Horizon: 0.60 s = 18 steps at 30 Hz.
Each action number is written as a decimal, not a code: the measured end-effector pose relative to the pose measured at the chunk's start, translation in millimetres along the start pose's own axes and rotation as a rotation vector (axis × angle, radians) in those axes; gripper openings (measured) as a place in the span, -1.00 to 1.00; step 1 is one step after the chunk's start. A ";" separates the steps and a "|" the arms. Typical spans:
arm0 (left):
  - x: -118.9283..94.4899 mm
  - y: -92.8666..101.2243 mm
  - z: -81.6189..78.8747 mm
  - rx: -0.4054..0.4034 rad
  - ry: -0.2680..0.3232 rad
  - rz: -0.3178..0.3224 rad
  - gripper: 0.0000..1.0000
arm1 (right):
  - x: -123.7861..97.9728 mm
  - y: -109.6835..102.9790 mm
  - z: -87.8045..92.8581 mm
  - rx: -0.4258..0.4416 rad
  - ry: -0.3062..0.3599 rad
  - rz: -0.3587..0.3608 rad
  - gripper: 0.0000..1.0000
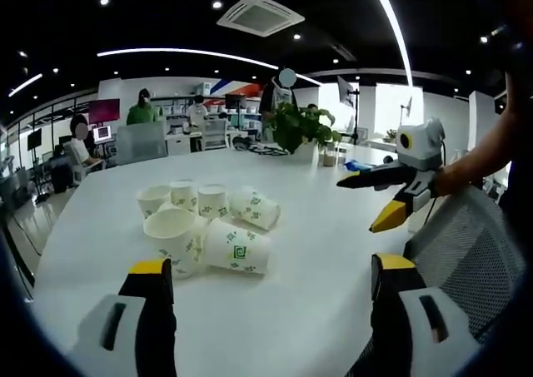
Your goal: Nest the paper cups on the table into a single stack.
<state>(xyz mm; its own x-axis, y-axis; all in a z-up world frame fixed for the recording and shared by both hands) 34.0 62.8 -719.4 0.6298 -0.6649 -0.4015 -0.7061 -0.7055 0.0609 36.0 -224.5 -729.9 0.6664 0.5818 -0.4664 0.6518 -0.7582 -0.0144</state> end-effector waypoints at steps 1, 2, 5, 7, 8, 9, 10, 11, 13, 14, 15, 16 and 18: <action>-0.1 0.3 -0.1 0.001 -0.001 0.000 0.97 | 0.2 -0.1 0.0 0.000 0.000 0.000 0.96; -0.1 0.5 -0.2 0.002 -0.001 0.000 0.97 | 0.2 -0.5 -0.3 -0.001 0.000 -0.001 0.96; -0.6 2.4 -1.4 0.004 -0.004 0.004 0.97 | 1.9 -1.9 0.1 -0.002 -0.007 -0.010 0.92; -1.0 3.3 -2.2 0.007 -0.003 0.004 0.96 | 2.3 -4.1 -0.7 -0.003 -0.011 -0.015 0.86; -1.0 3.5 -2.2 0.006 -0.004 0.005 0.96 | 2.6 -5.5 -1.3 -0.001 -0.011 -0.020 0.86; -1.2 3.3 -2.1 0.007 -0.005 0.005 0.96 | 3.1 -6.5 -1.8 0.001 -0.010 -0.024 0.86; -1.2 3.5 -2.2 0.007 -0.005 0.006 0.96 | 3.6 -8.2 -2.9 -0.002 -0.009 -0.027 0.85; -1.2 4.5 -3.0 0.007 -0.004 0.007 0.96 | 4.0 -9.0 -3.7 -0.007 -0.007 -0.027 0.85; -1.0 1.5 -0.6 0.005 -0.005 0.010 0.96 | 5.1 -10.2 -4.3 -0.011 -0.008 -0.029 0.84; -0.8 0.2 0.5 0.006 -0.007 0.010 0.96 | 5.9 -11.2 -4.3 -0.009 -0.012 -0.034 0.84; -0.7 0.3 0.7 0.006 -0.008 0.013 0.96 | 6.5 -11.9 -4.2 -0.012 -0.016 -0.037 0.84; -0.6 0.9 0.5 0.007 -0.008 0.014 0.96 | 6.9 -12.4 -4.3 -0.016 -0.020 -0.038 0.84; -0.5 1.6 0.3 0.008 -0.009 0.015 0.96 | 7.6 -12.5 -4.6 -0.014 -0.019 -0.047 0.82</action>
Point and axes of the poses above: the point that each gripper's makers call its tool centre point, and the gripper's own axes: x roughly forward along the fingers, y roughly to its right, z roughly out of its underside, the point moved 10 cm from there along -x, roughly backward along the fingers, and after that the axes turned 7 degrees about -y, right-handed, at the moved point
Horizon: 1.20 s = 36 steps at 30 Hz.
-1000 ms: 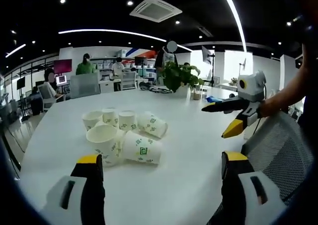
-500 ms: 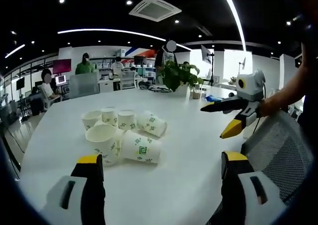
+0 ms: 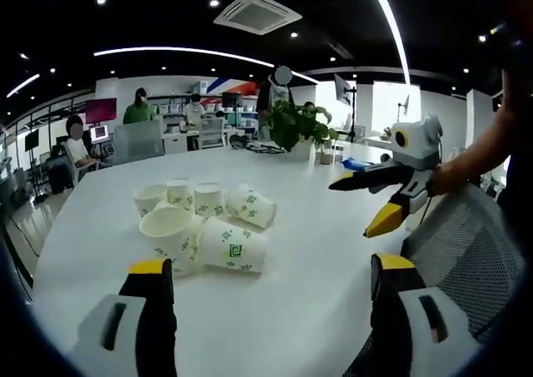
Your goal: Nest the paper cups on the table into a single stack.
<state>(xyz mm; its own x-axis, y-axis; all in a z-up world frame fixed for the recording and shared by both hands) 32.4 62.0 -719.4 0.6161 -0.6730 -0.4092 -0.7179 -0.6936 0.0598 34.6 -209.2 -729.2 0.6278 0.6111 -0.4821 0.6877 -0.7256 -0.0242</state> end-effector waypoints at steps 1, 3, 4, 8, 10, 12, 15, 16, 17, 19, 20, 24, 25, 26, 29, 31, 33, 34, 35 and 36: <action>0.1 0.2 0.1 -0.001 -0.001 0.001 0.96 | 0.5 0.4 0.1 -0.003 0.000 -0.001 0.82; 0.1 -1.6 1.2 -0.001 0.001 -0.001 0.96 | 1.5 1.7 -0.1 -0.007 -0.005 -0.001 0.81; 0.0 -2.3 1.7 -0.003 0.001 -0.001 0.96 | 1.8 2.0 -0.7 -0.007 -0.003 -0.003 0.81; 0.4 -4.9 3.3 -0.005 0.002 -0.003 0.96 | 1.7 5.9 -4.3 -0.013 0.001 -0.004 0.79; 0.6 -5.6 4.2 -0.006 0.001 -0.002 0.96 | 2.3 11.6 -5.1 -0.009 -0.003 0.003 0.78; 0.7 -6.8 5.3 -0.005 0.000 -0.001 0.95 | 3.3 16.3 -6.2 0.000 -0.002 0.006 0.77; 0.9 -4.6 4.2 -0.004 -0.001 0.001 0.95 | 5.0 19.6 -7.5 -0.011 -0.009 0.005 0.74; 1.0 -3.5 3.6 -0.004 -0.001 0.002 0.95 | 5.8 19.9 -9.0 -0.016 -0.012 0.002 0.73; 1.0 -1.9 2.6 -0.004 -0.001 0.004 0.95 | 6.6 20.1 -10.1 -0.019 -0.013 -0.002 0.72; 1.0 -0.6 1.8 -0.004 -0.001 0.004 0.95 | 9.2 19.8 -12.5 -0.027 -0.016 -0.011 0.70; 0.9 0.4 1.4 -0.001 -0.004 0.004 0.95 | 10.4 19.5 -13.1 -0.030 -0.018 -0.014 0.69; 0.2 3.3 -1.1 0.001 -0.001 0.003 0.95 | 17.0 16.8 -14.6 -0.048 -0.038 -0.028 0.65; 0.1 3.6 -1.5 0.000 0.000 0.004 0.95 | 18.9 15.9 -15.3 -0.049 -0.041 -0.032 0.65; 0.0 4.0 -1.9 -0.001 0.001 0.004 0.95 | 20.0 15.3 -15.8 -0.048 -0.041 -0.036 0.64; -0.2 5.4 -3.1 -0.001 0.000 0.002 0.95 | 24.9 13.0 -19.0 -0.047 -0.046 -0.044 0.59; -0.1 6.6 -4.0 0.000 0.000 0.003 0.94 | 28.1 10.7 -22.2 -0.045 -0.047 -0.046 0.56; 0.0 7.2 -4.3 0.001 -0.001 0.004 0.94 | 30.8 9.4 -24.1 -0.042 -0.048 -0.050 0.53; 0.0 8.0 -4.7 0.001 -0.002 0.004 0.94 | 33.0 8.1 -25.2 -0.043 -0.045 -0.054 0.53; 0.1 8.3 -4.9 0.002 -0.003 0.004 0.94 | 34.6 7.8 -25.8 -0.055 -0.047 -0.050 0.53; 0.0 9.0 -5.4 0.002 -0.002 0.005 0.93 | 36.7 7.5 -26.7 -0.065 -0.050 -0.052 0.52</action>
Point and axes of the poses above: the point that each gripper's makers call its tool centre point, and the gripper's own axes: x roughly forward along the fingers, y roughly to its right, z roughly out of its underside, the point moved 10 cm from there along -x, roughly backward along the fingers, and after that the axes turned 7 degrees about -y, right-handed, at the moved point
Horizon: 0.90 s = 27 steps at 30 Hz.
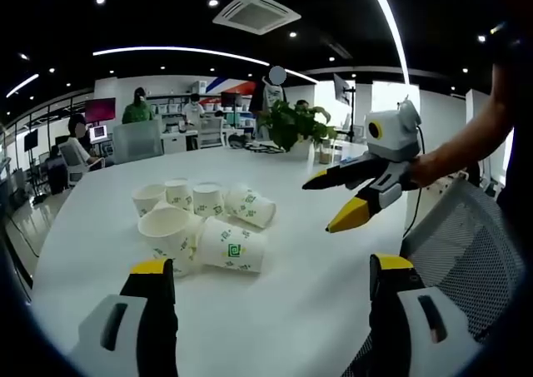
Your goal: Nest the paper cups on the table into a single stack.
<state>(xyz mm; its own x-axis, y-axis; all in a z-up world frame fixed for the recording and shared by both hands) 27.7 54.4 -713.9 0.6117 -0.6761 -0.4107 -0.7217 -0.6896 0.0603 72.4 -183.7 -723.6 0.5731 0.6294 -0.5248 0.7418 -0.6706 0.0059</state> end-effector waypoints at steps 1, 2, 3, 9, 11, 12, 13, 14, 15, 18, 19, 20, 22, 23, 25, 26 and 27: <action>0.0 0.3 -0.3 0.001 0.001 0.000 0.93 | 0.7 0.0 -0.4 -0.001 -0.002 -0.002 0.51; 0.0 0.1 -0.3 0.004 0.000 -0.002 0.93 | 2.8 -0.3 -1.5 -0.007 -0.008 -0.008 0.50; 0.0 0.0 -0.1 0.007 -0.003 -0.002 0.93 | 3.5 -0.6 -2.3 -0.012 -0.008 -0.006 0.49; 0.9 4.7 -2.3 0.009 -0.006 0.010 0.94 | 12.2 -1.7 -5.2 -0.024 -0.026 -0.019 0.41; 1.2 5.4 -2.2 0.007 -0.007 0.018 0.94 | 16.7 -2.7 -5.3 -0.027 -0.035 -0.020 0.39; 1.3 5.2 -1.8 0.010 -0.009 0.018 0.95 | 19.0 -3.1 -5.8 -0.023 -0.037 -0.023 0.38; 1.2 4.7 -1.3 0.012 -0.011 0.019 0.95 | 21.1 -4.1 -6.5 -0.011 -0.038 -0.027 0.38; 1.2 4.7 -1.0 0.011 -0.012 0.021 0.95 | 22.7 -5.3 -6.9 0.004 -0.039 -0.033 0.38; 1.2 5.0 -1.0 0.013 -0.013 0.021 0.95 | 25.1 -7.0 -7.3 0.019 -0.036 -0.049 0.38; 1.0 4.5 -0.1 0.017 -0.015 0.024 0.95 | 34.5 -10.5 -8.0 0.024 -0.046 -0.065 0.38; 1.0 4.1 0.3 0.018 -0.016 0.024 0.95 | 37.1 -11.0 -8.3 0.024 -0.046 -0.065 0.38; 0.9 4.0 0.5 0.018 -0.017 0.025 0.95 | 40.1 -11.5 -8.8 0.029 -0.049 -0.070 0.37; 0.7 3.9 0.5 0.017 -0.017 0.025 0.95 | 46.2 -11.0 -9.1 0.041 -0.060 -0.066 0.34; 0.5 3.7 0.3 0.016 -0.015 0.024 0.95 | 46.9 -10.9 -10.0 0.045 -0.063 -0.065 0.32; 0.2 2.1 1.2 0.012 -0.015 0.023 0.94 | 51.2 -10.0 -11.7 0.054 -0.068 -0.061 0.30; 0.2 1.6 1.4 0.010 -0.015 0.023 0.94 | 52.2 -9.7 -11.9 0.056 -0.069 -0.061 0.29; 0.1 1.0 1.6 0.008 -0.014 0.022 0.94 | 53.8 -10.6 -12.3 0.066 -0.069 -0.063 0.29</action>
Point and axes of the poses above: the point that each gripper's makers call its tool centre point, and the gripper's own axes: x roughly forward along the fingers, y roughly to its right, z roughly out of its underside, the point moved 10 cm from there along -x, roughly backward along the fingers, and after that the axes turned 7 degrees about -y, right-handed, at the moved point
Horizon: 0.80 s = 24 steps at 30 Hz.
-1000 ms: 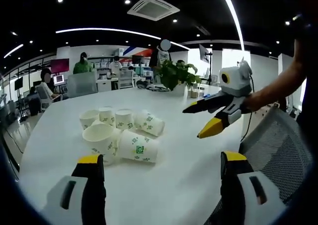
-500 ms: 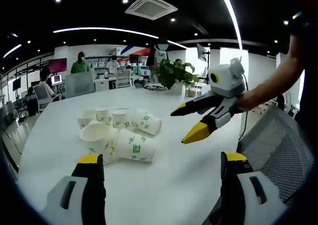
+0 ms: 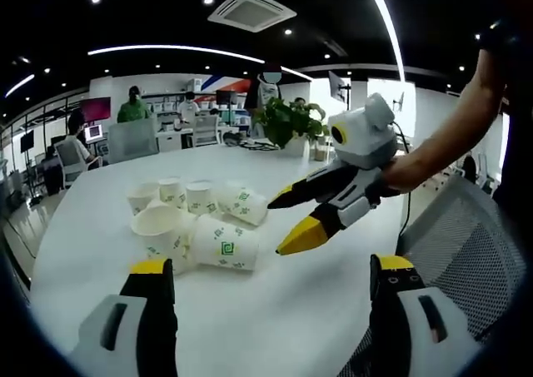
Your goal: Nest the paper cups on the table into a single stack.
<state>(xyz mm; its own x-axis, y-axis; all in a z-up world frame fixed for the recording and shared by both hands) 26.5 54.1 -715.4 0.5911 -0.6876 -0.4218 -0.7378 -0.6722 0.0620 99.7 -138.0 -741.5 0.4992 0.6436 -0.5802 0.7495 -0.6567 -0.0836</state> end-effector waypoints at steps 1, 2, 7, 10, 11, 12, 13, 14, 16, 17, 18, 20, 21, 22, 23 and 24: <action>0.0 -0.5 0.2 -0.001 0.002 0.000 0.94 | 0.6 -0.2 -0.1 0.004 0.000 0.000 0.28; 0.0 -0.8 0.4 -0.002 0.002 0.000 0.94 | 1.7 -0.2 -0.3 0.010 -0.003 -0.001 0.27; 0.0 -0.9 0.4 -0.006 0.003 0.001 0.94 | 11.4 -1.3 -1.2 0.046 -0.012 -0.004 0.23; -0.7 -2.5 0.7 -0.009 0.006 -0.004 0.94 | 15.4 -1.6 -1.8 0.060 -0.019 -0.002 0.22; -1.0 -2.5 0.4 -0.011 0.006 -0.008 0.93 | 17.4 -1.5 -1.8 0.076 -0.023 -0.006 0.21; -1.1 -2.7 0.3 -0.012 0.006 -0.010 0.93 | 19.7 0.3 -2.0 0.081 -0.024 -0.003 0.21; -1.3 -2.8 0.0 -0.014 0.007 -0.012 0.93 | 21.9 1.5 -1.9 0.086 -0.026 -0.001 0.20; -1.5 -2.9 -0.5 -0.017 0.010 -0.014 0.93 | 23.4 1.1 -1.8 0.095 -0.031 -0.001 0.20; -1.6 -4.4 0.0 -0.020 0.011 -0.019 0.93 | 27.0 0.3 0.3 0.095 -0.052 -0.007 0.20; -1.6 -5.4 0.7 -0.022 0.010 -0.019 0.93 | 28.5 0.4 1.6 0.086 -0.063 -0.005 0.19; -1.7 -6.2 1.2 -0.023 0.010 -0.020 0.93 | 31.3 0.5 2.9 0.080 -0.073 -0.007 0.19; -1.8 -6.9 1.5 -0.022 0.010 -0.022 0.92 | 32.9 1.0 3.4 0.079 -0.086 -0.010 0.17; -1.9 -7.0 1.7 -0.022 0.009 -0.023 0.92 | 33.0 0.9 3.6 0.076 -0.097 -0.008 0.15; -2.0 -7.3 1.9 -0.022 0.008 -0.025 0.91 | 35.2 1.0 5.5 0.065 -0.117 -0.004 0.13; -2.1 -7.5 1.9 -0.020 0.008 -0.027 0.91 | 36.4 0.4 6.4 0.052 -0.125 -0.009 0.12; -2.1 -7.8 1.6 -0.018 0.010 -0.030 0.91 | 37.7 0.2 7.3 0.040 -0.131 -0.011 0.12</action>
<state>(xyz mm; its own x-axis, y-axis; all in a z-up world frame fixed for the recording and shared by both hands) 30.5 61.3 -716.4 0.6161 -0.6697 -0.4147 -0.7137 -0.6973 0.0659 115.5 -116.7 -769.2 0.4278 0.5962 -0.6794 0.7356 -0.6664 -0.1217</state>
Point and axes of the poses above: the point that each gripper's makers call its tool centre point, and the gripper's own axes: x roughly forward along the fingers, y roughly to its right, z roughly out of its underside, the point moved 10 cm from there along -x, roughly backward along the fingers, and after that the axes turned 7 degrees about -y, right-handed, at the moved point
